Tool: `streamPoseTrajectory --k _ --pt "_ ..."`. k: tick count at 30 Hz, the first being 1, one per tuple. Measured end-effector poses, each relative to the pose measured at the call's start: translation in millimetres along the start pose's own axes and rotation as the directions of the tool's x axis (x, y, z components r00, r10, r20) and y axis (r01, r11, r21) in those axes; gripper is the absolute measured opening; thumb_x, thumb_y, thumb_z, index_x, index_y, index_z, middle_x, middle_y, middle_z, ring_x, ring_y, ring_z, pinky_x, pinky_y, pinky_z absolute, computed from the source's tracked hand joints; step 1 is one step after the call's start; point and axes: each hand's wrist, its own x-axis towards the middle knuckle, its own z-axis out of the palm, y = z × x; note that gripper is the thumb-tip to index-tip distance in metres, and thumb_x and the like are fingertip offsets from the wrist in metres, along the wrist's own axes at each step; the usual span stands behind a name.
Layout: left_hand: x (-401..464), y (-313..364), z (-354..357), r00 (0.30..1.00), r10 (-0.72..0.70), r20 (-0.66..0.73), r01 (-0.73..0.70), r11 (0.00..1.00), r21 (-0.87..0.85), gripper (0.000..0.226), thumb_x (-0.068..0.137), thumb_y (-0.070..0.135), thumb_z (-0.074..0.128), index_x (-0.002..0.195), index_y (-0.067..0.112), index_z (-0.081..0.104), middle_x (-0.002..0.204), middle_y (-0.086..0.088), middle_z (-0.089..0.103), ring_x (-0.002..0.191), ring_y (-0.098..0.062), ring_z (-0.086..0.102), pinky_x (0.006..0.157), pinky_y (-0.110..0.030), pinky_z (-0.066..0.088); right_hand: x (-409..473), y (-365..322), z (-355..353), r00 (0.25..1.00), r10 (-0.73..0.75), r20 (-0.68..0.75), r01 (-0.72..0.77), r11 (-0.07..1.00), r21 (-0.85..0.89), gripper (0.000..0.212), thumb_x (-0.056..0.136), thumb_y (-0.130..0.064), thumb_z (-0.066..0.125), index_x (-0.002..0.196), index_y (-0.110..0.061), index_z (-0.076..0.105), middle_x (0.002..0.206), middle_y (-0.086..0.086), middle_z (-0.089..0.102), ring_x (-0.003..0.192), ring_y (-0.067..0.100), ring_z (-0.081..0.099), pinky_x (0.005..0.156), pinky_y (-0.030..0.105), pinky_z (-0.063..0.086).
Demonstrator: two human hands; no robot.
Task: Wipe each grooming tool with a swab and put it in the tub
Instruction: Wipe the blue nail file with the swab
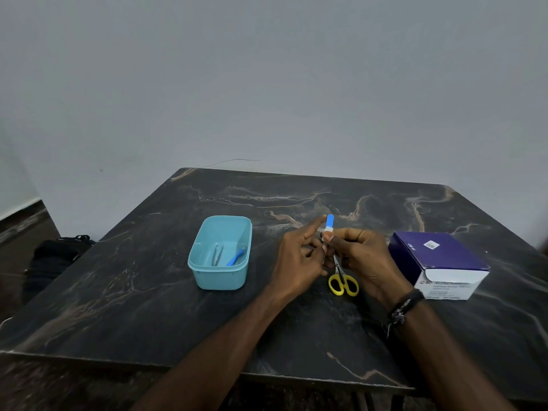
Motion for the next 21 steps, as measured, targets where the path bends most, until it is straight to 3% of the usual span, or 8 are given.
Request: streamPoseTrajectory --k 3,8,11,14,18,21 --pt "-1.7 0.8 -0.4 0.999 0.014 0.03 -0.014 1.0 0.003 0.055 0.092 -0.001 0.056 0.141 0.021 0.044 0.081 -0.018 0.07 0.064 -0.019 0.071 0.056 -0.031 0.059 -1.4 -1.6 1.0 0.999 -0.011 -0.05 0.013 0.999 0.033 0.018 0.09 -0.003 0.06 0.091 0.015 0.064 0.061 0.012 0.061 0.039 0.003 0.052 0.039 0.014 0.041" --pt "-3.1 -2.9 3.6 0.997 -0.034 0.076 0.035 0.999 -0.001 0.062 0.09 -0.004 0.056 0.145 0.018 0.039 0.081 -0.02 0.069 0.069 -0.028 0.071 0.057 -0.027 0.056 5.1 0.0 -3.5 0.983 -0.032 -0.181 0.04 0.999 0.037 0.012 0.089 -0.011 0.065 0.087 0.0 0.07 0.045 -0.006 0.051 0.041 0.005 0.041 0.038 0.015 0.035" --pt "-3.0 -1.3 3.2 0.997 -0.043 0.06 0.044 0.999 -0.02 0.062 0.091 -0.003 0.056 0.146 0.018 0.038 0.081 -0.02 0.07 0.069 -0.026 0.071 0.057 -0.025 0.057 4.6 0.4 -3.3 0.987 -0.024 -0.156 0.034 0.998 0.061 0.014 0.089 -0.013 0.065 0.086 0.0 0.069 0.045 -0.003 0.047 0.04 0.007 0.038 0.037 0.016 0.033" --pt "-3.0 2.5 1.3 0.999 -0.029 0.04 0.029 1.0 -0.012 0.059 0.092 -0.002 0.056 0.144 0.02 0.039 0.081 -0.014 0.071 0.066 -0.017 0.071 0.054 -0.025 0.057 1.8 -1.0 -0.5 0.998 0.005 -0.069 0.0 0.997 0.081 0.018 0.091 -0.009 0.061 0.09 0.009 0.064 0.044 -0.003 0.054 0.035 0.003 0.047 0.035 0.014 0.037" --pt "-2.3 2.8 2.2 1.0 -0.026 0.008 0.026 1.0 -0.012 0.058 0.092 -0.002 0.055 0.143 0.021 0.04 0.082 -0.015 0.071 0.063 -0.015 0.07 0.053 -0.029 0.058 1.0 -1.3 0.1 0.999 0.018 -0.027 -0.017 0.999 0.03 0.019 0.09 -0.009 0.062 0.091 0.009 0.066 0.057 0.005 0.062 0.042 0.005 0.054 0.04 0.017 0.043" --pt "-0.6 1.9 1.6 0.999 -0.035 -0.011 0.035 0.999 -0.022 0.059 0.091 -0.005 0.054 0.143 0.02 0.041 0.081 -0.017 0.07 0.061 -0.014 0.069 0.053 -0.028 0.057 2.5 1.8 -0.9 1.0 0.027 -0.016 -0.027 0.999 -0.022 0.018 0.089 -0.012 0.065 0.086 0.005 0.069 0.07 0.016 0.064 0.058 0.019 0.06 0.051 0.026 0.05"
